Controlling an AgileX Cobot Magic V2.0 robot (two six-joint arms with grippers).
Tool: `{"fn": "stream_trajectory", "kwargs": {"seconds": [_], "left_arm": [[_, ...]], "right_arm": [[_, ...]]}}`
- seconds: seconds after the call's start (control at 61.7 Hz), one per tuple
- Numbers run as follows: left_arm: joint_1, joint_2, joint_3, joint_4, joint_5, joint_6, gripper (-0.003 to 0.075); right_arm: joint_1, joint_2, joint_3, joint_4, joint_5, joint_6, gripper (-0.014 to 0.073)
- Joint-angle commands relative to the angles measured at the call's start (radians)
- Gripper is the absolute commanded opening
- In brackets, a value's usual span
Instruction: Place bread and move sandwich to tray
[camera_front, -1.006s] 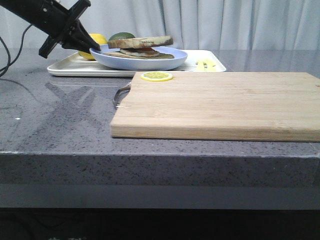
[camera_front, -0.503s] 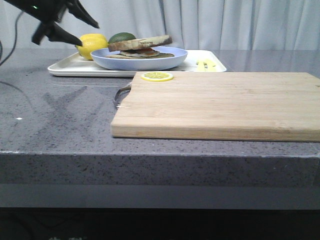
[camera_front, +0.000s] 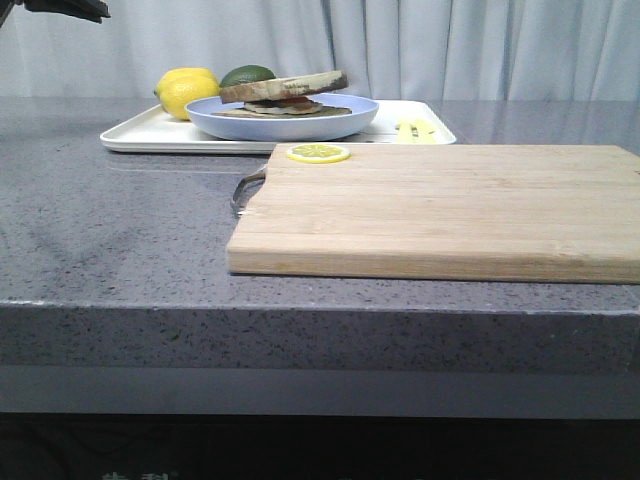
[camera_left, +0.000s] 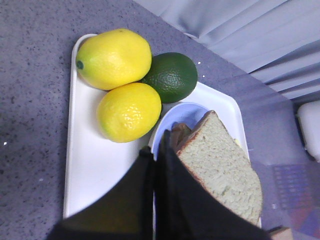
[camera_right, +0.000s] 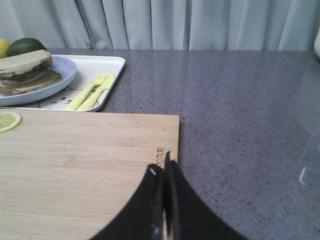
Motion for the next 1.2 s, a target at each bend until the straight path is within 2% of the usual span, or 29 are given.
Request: {"fn": "stream_trajectory", "kwargs": {"seconds": [0.0, 0.146, 0.227, 0.292, 0.454, 0.535, 0.697, 0.908, 1.071, 1.184], "left_arm": [[-0.002, -0.122, -0.033, 0.029, 0.003, -0.034, -0.0019], [-0.013, -0.22, -0.014, 0.325, 0.003, -0.053, -0.0019], [-0.023, -0.291, 0.035, 0.433, 0.003, -0.072, -0.0019], [-0.04, -0.362, 0.119, 0.526, 0.003, -0.072, -0.0019], [-0.12, -0.567, 0.466, 0.819, -0.002, -0.072, -0.0019], [-0.142, -0.667, 0.642, 0.837, -0.076, -0.072, -0.0019], [-0.155, -0.879, 1.022, 0.83, -0.311, -0.072, -0.0019], [-0.159, -1.187, 1.509, 0.828, -0.696, -0.068, -0.0019], [-0.159, -1.424, 1.777, 0.828, -0.908, -0.068, -0.0019], [-0.159, -1.602, 1.946, 0.821, -0.984, -0.068, -0.0019]], "right_arm": [[-0.006, 0.008, -0.026, -0.008, -0.078, 0.0, -0.0062], [-0.006, 0.008, -0.026, -0.008, -0.08, 0.0, -0.0062], [-0.006, 0.008, -0.026, -0.008, -0.082, 0.0, -0.0062], [-0.006, 0.008, -0.026, -0.008, -0.082, 0.0, -0.0062], [-0.006, 0.008, -0.026, -0.008, -0.092, 0.0, -0.0062], [-0.006, 0.008, -0.026, -0.008, -0.092, 0.0, -0.0062], [-0.006, 0.008, -0.026, -0.008, -0.092, 0.0, -0.0062], [-0.006, 0.008, -0.026, -0.008, -0.091, 0.0, -0.0062], [-0.006, 0.008, -0.026, -0.007, -0.091, 0.001, -0.0062], [-0.006, 0.008, -0.026, -0.007, -0.091, 0.001, -0.0062]]}}
